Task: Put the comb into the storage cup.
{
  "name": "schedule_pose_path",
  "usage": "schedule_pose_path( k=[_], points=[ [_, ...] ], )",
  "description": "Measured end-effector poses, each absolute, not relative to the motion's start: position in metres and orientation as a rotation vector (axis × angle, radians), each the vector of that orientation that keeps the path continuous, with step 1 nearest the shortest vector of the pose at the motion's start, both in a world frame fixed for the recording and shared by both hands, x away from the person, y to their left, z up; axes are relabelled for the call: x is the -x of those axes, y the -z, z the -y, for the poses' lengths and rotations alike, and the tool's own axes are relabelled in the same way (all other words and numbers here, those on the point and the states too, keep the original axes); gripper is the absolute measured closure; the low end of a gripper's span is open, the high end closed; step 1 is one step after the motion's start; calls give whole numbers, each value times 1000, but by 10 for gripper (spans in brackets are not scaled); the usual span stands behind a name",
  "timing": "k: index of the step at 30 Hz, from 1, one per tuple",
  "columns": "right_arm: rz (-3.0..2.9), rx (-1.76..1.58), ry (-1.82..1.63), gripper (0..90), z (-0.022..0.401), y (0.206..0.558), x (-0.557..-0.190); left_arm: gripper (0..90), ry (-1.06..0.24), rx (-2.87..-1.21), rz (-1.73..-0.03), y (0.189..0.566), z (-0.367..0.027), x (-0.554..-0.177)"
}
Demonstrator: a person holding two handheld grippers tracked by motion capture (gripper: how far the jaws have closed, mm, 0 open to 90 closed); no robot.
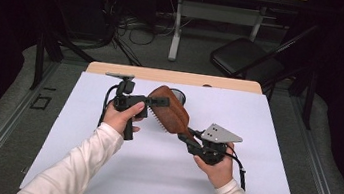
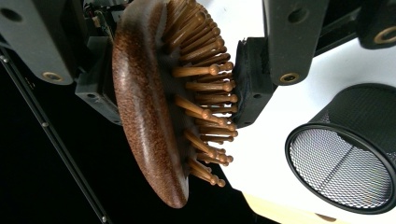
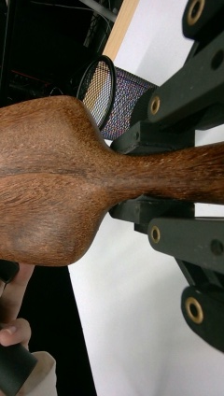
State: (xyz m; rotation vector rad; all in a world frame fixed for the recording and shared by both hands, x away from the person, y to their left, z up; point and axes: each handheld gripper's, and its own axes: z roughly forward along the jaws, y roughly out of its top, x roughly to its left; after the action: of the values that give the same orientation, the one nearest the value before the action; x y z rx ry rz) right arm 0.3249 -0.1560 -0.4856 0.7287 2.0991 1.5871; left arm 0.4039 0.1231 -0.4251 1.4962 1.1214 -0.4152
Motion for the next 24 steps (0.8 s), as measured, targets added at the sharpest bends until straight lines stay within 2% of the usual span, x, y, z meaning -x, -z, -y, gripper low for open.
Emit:
schedule_pose_path(
  k=[24],
  points=[
    [-2115, -741, -1578, 719, 154, 491, -326, 484, 448, -1478, -1138, 424, -121, -402]
  ],
)
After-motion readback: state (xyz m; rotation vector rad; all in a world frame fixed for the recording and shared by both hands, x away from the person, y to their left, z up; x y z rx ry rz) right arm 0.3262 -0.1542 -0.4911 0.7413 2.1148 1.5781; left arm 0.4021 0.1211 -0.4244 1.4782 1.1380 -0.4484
